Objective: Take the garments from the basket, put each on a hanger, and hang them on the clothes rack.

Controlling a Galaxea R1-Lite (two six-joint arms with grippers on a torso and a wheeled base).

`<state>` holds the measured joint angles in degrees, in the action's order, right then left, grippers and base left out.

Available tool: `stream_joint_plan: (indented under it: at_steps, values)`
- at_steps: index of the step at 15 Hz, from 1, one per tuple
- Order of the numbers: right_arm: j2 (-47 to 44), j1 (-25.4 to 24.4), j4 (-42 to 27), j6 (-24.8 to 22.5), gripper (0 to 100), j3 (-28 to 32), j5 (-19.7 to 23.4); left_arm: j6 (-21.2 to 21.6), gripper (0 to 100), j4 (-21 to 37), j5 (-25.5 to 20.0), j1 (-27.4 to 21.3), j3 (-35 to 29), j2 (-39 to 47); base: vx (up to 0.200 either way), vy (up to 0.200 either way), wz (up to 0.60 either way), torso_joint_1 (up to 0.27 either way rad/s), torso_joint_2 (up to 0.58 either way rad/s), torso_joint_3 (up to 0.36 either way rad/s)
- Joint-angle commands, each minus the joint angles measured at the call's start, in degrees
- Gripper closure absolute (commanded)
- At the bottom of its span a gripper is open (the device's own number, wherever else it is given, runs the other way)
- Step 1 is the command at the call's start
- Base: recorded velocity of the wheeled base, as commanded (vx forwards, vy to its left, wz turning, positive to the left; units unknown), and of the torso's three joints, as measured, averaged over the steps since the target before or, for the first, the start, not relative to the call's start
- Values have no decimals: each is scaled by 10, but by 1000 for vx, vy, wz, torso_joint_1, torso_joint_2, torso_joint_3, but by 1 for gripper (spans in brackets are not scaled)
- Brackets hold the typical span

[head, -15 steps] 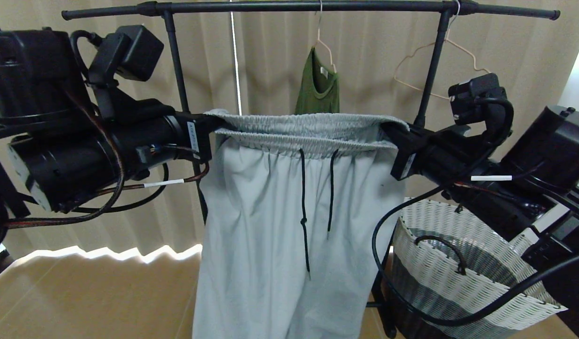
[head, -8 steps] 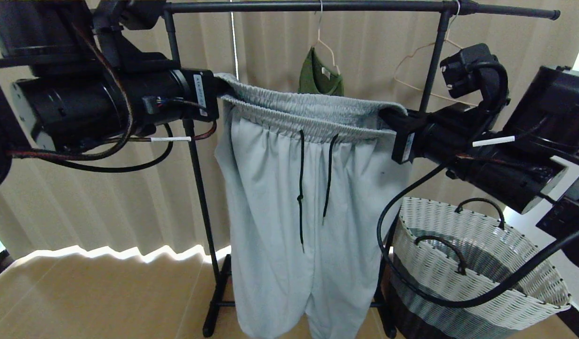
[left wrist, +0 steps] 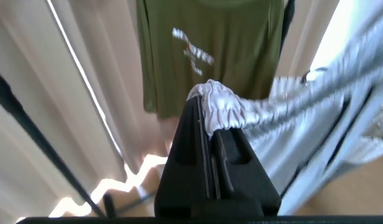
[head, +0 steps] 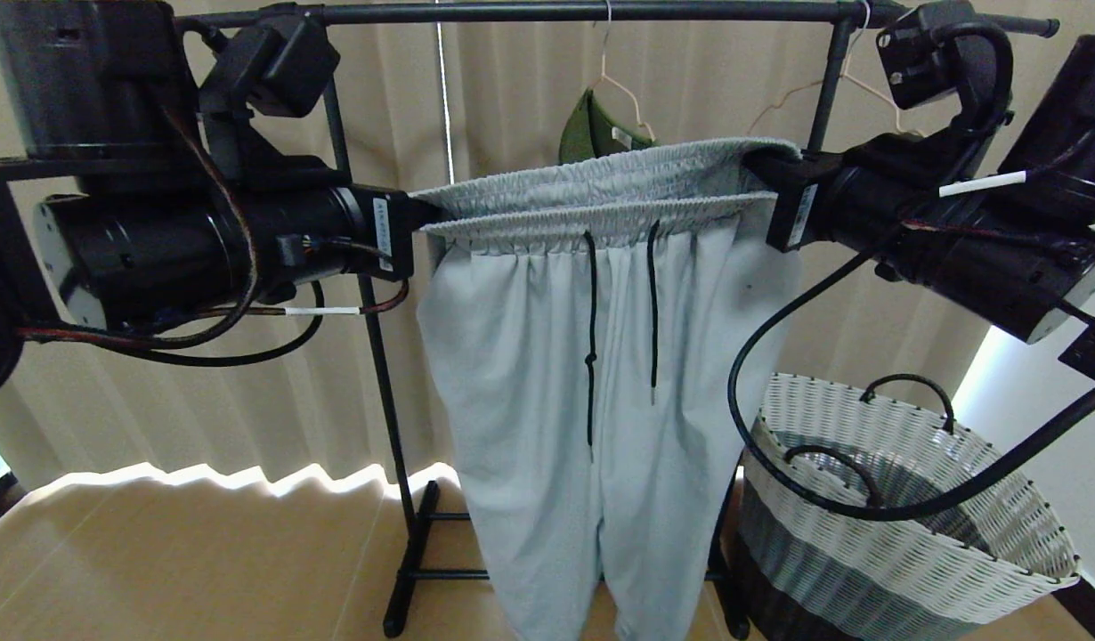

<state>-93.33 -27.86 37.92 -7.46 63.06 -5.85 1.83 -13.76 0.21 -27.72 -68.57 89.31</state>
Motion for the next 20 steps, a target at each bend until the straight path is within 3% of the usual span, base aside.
stream_joint_plan:
  at_steps: [1,6,11,17,20]
  values:
    - [-8,2,1,0,100,5,0,0,100,0,1,-1,8,-21,0,0,0,0,0,0]
    - [30,2,-51,-1,100,0,-3,3,100,-7,0,0,-7,-5,0,0,0,0,0,0]
    - [104,-1,-150,0,100,-13,5,0,100,-7,3,-1,-107,75,0,0,0,0,0,0]
    - [125,-62,-148,0,100,-57,5,-2,100,-19,4,0,-134,113,0,0,0,0,0,0]
    - [114,-48,-143,0,100,-51,2,-2,100,-27,4,3,-114,102,0,0,0,0,0,0]
